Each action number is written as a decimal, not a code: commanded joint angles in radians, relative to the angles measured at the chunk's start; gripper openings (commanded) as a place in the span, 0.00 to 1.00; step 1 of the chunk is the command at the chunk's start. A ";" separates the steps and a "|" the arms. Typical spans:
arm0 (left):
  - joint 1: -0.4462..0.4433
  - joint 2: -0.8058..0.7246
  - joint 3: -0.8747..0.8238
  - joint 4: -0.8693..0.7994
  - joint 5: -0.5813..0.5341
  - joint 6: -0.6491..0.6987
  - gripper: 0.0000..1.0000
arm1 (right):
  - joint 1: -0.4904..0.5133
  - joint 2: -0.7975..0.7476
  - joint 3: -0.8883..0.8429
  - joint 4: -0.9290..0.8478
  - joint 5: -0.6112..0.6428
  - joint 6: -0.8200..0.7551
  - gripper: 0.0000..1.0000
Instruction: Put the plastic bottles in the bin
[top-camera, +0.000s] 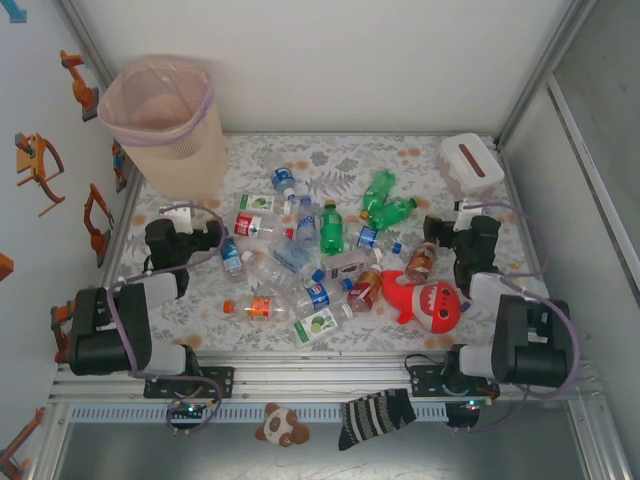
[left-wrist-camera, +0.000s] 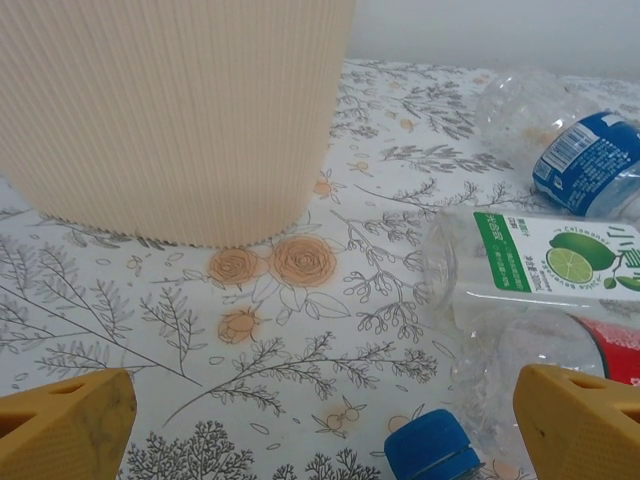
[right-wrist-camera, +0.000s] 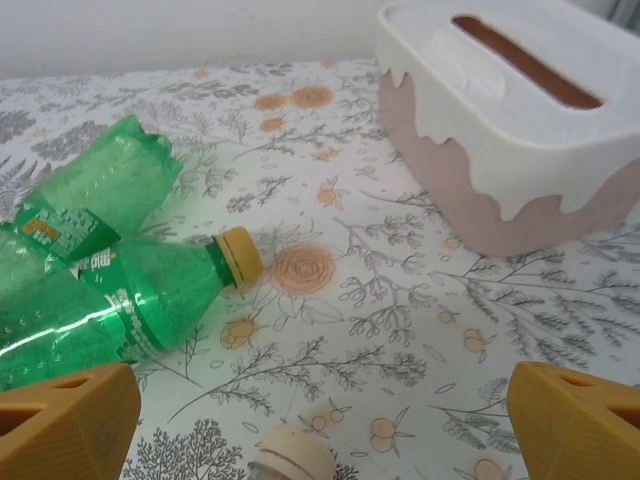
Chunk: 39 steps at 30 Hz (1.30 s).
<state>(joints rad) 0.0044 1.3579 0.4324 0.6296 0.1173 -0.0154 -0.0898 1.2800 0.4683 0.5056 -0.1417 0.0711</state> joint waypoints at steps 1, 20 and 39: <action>-0.052 -0.061 0.059 -0.193 -0.169 -0.023 0.97 | 0.007 -0.055 0.081 -0.171 0.074 0.058 0.90; -0.141 -0.184 0.433 -1.124 -0.191 -0.419 0.97 | 0.024 -0.183 0.308 -0.647 0.004 0.227 0.80; -0.220 -0.059 0.514 -1.340 -0.049 -0.564 0.79 | 0.031 -0.175 0.369 -0.677 -0.019 0.244 0.80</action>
<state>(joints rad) -0.1905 1.2663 0.9108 -0.6666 0.0841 -0.5488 -0.0685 1.1072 0.8070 -0.1680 -0.1421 0.3004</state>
